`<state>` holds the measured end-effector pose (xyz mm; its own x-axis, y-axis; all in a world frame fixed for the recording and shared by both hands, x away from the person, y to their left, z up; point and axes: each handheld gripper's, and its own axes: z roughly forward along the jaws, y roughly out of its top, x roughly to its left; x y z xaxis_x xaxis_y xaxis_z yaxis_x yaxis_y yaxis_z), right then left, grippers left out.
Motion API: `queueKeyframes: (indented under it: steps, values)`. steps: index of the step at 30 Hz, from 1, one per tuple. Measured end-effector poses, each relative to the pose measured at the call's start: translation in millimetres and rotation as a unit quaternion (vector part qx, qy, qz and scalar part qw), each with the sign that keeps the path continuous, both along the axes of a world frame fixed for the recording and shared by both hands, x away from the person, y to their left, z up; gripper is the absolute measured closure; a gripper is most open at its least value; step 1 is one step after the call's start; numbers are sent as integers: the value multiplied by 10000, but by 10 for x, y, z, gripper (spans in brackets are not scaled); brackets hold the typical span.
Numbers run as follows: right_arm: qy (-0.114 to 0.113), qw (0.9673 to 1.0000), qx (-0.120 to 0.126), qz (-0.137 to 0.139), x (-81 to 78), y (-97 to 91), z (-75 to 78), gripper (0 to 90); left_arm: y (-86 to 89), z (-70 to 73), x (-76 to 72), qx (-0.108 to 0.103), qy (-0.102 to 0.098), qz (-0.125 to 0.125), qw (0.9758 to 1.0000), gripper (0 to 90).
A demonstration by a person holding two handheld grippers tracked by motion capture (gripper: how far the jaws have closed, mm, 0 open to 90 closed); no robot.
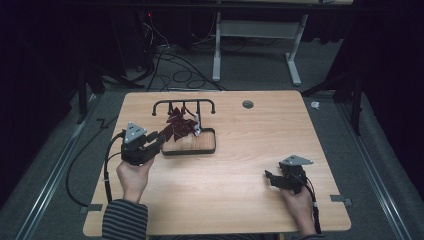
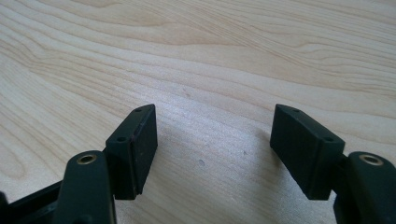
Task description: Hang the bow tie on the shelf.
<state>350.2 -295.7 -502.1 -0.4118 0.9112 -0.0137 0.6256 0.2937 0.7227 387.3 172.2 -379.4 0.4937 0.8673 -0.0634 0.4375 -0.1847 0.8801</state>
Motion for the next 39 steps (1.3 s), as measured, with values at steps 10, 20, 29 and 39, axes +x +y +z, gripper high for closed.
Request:
queueKeyframes:
  steps: [10,20,29,39]
  values:
    - [-4,10000,-4,9,1,-1,0,334,42,-43,-88,-41,42,25,10000,643]
    - [-4,10000,-4,6,0,0,0,334,99,-139,-189,-115,80,100,9999,623]
    - [-4,10000,-6,10,1,0,0,334,168,-230,-263,-201,157,188,9995,612]
    - [-4,10000,2,3,0,1,-1,334,225,-357,-344,-293,263,261,9989,604]
